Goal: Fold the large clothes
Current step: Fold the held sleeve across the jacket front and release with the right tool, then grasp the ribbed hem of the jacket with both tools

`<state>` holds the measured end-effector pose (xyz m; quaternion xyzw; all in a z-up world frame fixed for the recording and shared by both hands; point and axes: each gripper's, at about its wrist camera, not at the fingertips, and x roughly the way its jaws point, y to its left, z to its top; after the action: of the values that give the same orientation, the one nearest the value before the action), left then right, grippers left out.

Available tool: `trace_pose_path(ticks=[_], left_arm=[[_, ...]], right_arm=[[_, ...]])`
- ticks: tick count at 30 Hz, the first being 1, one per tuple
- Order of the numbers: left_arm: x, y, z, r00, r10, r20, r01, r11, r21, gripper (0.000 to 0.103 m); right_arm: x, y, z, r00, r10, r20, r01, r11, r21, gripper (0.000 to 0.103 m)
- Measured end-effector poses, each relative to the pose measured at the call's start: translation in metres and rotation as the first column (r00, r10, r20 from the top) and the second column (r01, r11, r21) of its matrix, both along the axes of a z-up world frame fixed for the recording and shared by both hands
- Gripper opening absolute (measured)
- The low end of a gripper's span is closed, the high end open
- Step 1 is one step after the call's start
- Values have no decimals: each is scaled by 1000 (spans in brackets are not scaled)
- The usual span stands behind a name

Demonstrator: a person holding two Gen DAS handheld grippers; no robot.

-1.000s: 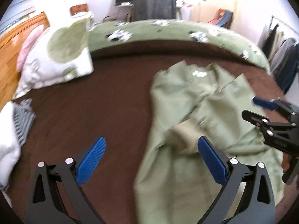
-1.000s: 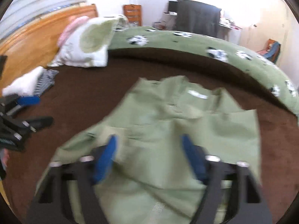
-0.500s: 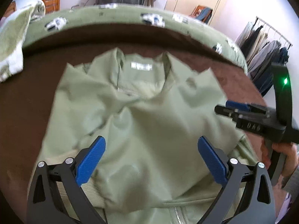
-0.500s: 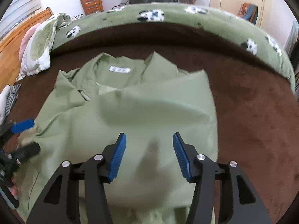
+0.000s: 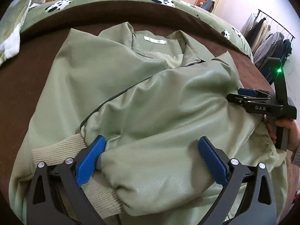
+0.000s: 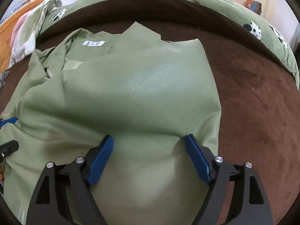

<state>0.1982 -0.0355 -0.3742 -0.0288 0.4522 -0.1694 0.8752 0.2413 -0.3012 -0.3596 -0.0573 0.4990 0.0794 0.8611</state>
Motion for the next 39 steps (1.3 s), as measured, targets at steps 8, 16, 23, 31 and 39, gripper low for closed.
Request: trace_pose_path(ticks=[8, 16, 23, 31, 39], left_arm=[[-6, 0, 7, 999, -14, 35, 13, 999, 32, 96], [-55, 16, 45, 991, -65, 115, 47, 988, 150, 97], [-126, 48, 88, 989, -1, 145, -27, 982, 188, 97], [-212, 78, 125, 976, 189, 111, -206, 965, 163, 97], [-266, 91, 131, 973, 231, 22, -231, 955, 184, 97]], right_arm=[[-6, 10, 18, 999, -10, 32, 12, 998, -67, 89], [-66, 6, 81, 989, -42, 143, 45, 999, -12, 97], [-165, 7, 123, 985, -40, 166, 45, 999, -29, 97], [-260, 14, 162, 990, -37, 139, 36, 999, 7, 97], [-328, 14, 179, 993, -90, 79, 88, 996, 34, 97]])
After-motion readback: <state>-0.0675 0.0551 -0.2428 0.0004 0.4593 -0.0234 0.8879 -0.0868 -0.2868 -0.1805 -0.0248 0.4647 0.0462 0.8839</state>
